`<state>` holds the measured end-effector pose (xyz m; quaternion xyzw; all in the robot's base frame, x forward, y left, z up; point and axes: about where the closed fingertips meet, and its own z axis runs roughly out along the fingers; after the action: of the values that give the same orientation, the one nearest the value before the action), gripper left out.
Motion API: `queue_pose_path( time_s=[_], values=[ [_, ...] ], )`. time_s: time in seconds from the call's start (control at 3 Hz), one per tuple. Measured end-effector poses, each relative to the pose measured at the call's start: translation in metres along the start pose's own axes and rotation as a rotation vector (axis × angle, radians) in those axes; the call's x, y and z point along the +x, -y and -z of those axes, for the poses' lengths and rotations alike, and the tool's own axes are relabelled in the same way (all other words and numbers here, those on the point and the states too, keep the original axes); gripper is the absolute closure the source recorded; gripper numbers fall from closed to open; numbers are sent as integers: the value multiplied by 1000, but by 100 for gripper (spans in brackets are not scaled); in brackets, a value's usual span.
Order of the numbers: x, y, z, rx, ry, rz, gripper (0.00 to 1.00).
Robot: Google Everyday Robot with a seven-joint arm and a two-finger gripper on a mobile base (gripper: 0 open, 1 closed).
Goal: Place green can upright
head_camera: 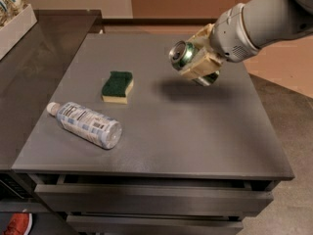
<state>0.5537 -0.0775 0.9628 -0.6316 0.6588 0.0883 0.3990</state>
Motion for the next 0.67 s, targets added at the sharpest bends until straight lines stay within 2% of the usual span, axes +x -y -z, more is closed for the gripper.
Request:
queue_pose_path(
  time_s=[0.33, 0.67],
  values=[
    [1, -5, -7, 71, 79, -112, 100],
    [3, -10, -14, 170, 200, -218, 100]
  ],
)
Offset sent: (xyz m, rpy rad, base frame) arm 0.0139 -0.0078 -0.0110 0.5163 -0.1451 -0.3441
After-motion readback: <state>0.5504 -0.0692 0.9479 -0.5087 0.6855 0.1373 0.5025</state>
